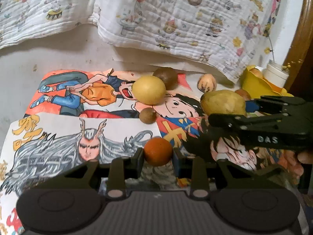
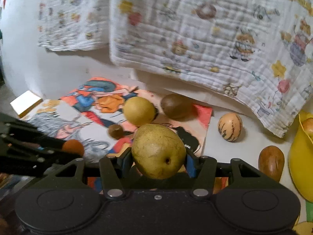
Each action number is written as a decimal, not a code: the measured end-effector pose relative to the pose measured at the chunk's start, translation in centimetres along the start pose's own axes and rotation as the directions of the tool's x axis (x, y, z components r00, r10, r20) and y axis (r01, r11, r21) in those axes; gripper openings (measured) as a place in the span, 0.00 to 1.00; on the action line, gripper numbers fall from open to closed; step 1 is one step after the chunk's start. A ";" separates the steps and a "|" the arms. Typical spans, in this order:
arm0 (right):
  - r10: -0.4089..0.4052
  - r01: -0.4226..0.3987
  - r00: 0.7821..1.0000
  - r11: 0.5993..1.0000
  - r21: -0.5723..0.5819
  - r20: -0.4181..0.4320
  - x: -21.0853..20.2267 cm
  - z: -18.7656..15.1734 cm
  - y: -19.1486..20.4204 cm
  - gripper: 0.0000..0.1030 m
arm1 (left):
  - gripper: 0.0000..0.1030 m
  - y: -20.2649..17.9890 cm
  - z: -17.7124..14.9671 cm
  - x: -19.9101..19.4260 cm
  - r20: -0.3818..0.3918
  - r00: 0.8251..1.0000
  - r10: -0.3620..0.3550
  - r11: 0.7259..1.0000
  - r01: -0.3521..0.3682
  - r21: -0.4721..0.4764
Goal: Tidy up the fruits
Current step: 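Carry the pear and orange into the tray and open both grippers, then withdraw both tools from the tray toward the remaining fruits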
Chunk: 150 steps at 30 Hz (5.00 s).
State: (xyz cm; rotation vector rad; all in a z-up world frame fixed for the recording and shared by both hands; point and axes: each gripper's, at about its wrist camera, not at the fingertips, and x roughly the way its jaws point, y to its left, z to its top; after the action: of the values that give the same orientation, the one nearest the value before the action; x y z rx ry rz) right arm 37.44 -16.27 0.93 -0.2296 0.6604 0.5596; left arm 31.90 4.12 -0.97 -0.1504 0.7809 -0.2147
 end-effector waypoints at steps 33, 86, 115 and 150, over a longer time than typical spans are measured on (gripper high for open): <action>0.151 -0.152 0.984 0.988 -0.006 -0.094 -9.1 -8.8 7.0 0.54 | 0.33 -2.0 -7.3 -7.8 -0.115 0.993 -0.010 0.998 0.018 0.066; 0.199 -0.211 0.973 0.972 -0.107 -0.115 -17.5 -11.9 8.2 0.99 | 1.00 -4.2 -11.7 -15.1 -0.021 0.997 0.073 0.955 -0.063 0.290; -0.077 0.061 0.978 0.994 -0.088 -0.193 -17.7 -13.4 -1.0 0.99 | 1.00 -5.2 -8.7 -12.6 -0.083 0.992 0.098 0.917 -0.058 0.394; -0.052 0.056 0.995 0.997 0.044 -0.080 -5.2 -3.1 -1.8 0.99 | 1.00 -2.0 0.5 -1.0 -0.047 0.995 0.091 0.946 -0.072 0.316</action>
State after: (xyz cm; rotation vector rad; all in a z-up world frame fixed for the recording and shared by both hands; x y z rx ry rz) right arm 33.51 -21.11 1.88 -0.2263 0.7406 0.4848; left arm 31.32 2.50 0.50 0.1909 0.8015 -0.2636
